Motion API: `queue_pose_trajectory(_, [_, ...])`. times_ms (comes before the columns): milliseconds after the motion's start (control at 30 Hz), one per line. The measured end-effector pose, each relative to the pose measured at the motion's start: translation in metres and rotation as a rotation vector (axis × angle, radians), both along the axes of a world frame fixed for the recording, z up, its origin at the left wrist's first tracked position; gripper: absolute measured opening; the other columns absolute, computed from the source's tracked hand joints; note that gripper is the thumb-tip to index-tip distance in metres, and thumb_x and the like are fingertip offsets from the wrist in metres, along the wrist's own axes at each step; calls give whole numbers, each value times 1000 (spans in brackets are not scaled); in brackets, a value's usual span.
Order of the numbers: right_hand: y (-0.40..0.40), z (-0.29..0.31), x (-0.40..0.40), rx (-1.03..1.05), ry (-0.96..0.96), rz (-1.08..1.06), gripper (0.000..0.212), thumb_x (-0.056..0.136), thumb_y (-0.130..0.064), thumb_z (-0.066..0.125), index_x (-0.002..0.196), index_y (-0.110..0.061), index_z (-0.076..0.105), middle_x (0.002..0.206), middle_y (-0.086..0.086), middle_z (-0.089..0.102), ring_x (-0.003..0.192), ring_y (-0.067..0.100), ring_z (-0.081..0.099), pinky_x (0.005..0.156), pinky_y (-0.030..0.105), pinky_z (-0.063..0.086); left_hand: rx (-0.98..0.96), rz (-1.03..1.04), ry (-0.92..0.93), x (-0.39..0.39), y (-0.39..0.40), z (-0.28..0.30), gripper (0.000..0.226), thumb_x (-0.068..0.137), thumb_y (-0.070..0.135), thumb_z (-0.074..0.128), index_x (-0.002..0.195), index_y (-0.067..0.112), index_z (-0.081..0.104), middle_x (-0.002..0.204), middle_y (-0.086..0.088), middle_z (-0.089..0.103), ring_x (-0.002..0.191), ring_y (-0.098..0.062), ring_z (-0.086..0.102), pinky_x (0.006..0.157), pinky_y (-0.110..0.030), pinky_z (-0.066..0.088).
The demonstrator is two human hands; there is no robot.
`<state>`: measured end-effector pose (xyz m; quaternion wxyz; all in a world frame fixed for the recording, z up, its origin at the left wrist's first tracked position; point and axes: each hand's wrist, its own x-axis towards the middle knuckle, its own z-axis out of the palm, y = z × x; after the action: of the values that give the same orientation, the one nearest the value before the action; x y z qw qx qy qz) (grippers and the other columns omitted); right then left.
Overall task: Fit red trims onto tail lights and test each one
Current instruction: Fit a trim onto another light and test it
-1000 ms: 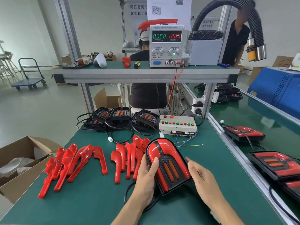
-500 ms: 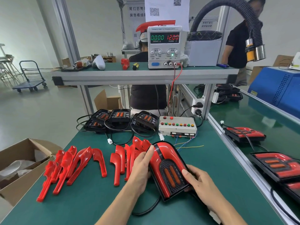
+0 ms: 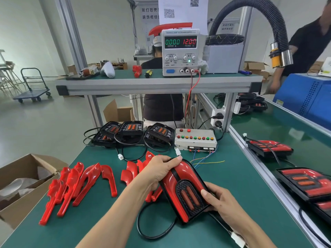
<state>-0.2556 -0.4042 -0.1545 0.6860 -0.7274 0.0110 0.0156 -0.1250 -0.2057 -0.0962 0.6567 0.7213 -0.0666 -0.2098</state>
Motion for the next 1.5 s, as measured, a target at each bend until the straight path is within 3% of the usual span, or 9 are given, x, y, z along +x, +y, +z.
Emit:
queue_pose_trajectory(67, [-2,2,0,8,11,16,32,96,-36,65,127,-29,71,116,7,76,104,25,73,89,45,60,4,24,-37,-2,-3,-2,34,84,42,80,82,9,71,75,-11,71,65,-23,65,72,-38,58])
queue_pose_trajectory(167, [-3,5,-1,-33,-4,19,35,93,-42,66,125,-31,72,110,4,77,88,15,68,68,31,55,2,65,-59,-3,-6,-5,45,81,41,82,89,-2,71,76,-14,69,69,-26,62,74,-42,55])
queue_pose_trajectory(267, [-4,3,2,-57,-29,26,36,91,-43,62,123,-31,73,94,0,75,75,13,57,57,27,45,-6,84,-68,-3,-7,-8,38,79,41,83,81,5,72,70,-12,68,62,-24,60,68,-40,54])
queue_pose_trajectory(633, [-6,-8,6,-86,-70,13,38,91,-51,62,125,-38,72,87,2,73,71,11,54,59,27,46,31,78,-229,0,-5,-16,48,66,68,74,57,22,61,55,4,57,48,-12,52,49,-22,45])
queue_pose_trajectory(800, [-5,-8,6,-88,-78,3,28,98,-41,61,123,-39,73,89,8,75,71,11,54,60,24,45,27,106,-269,-2,-4,-18,73,67,70,73,72,-2,59,60,-2,56,56,-16,52,58,-31,46])
queue_pose_trajectory(1000, [-2,-7,5,-55,-74,-11,30,97,-35,61,124,-36,73,98,14,77,73,13,54,60,21,42,44,114,-322,-6,-4,-16,53,71,71,69,56,24,49,57,2,46,55,-14,43,58,-32,37])
queue_pose_trajectory(1133, [-1,-8,5,-37,-74,-36,29,95,-36,63,121,-37,75,96,14,77,73,14,55,58,21,44,74,-11,-214,-5,2,-10,76,62,86,70,77,12,59,73,0,62,68,-18,58,72,-35,50])
queue_pose_trajectory(1267, [-4,-7,5,-26,-51,4,27,96,-41,68,121,-33,75,89,9,76,70,15,55,60,23,45,15,-119,-160,-4,11,-9,44,62,51,90,89,23,70,84,9,78,79,-11,76,72,-25,60])
queue_pose_trajectory(1500, [-7,-7,4,-38,-80,36,39,89,-51,68,122,-30,75,92,4,77,72,9,58,62,22,46,-94,-74,-113,-9,9,-9,30,78,23,88,99,9,71,78,-1,77,74,-19,75,66,-26,58])
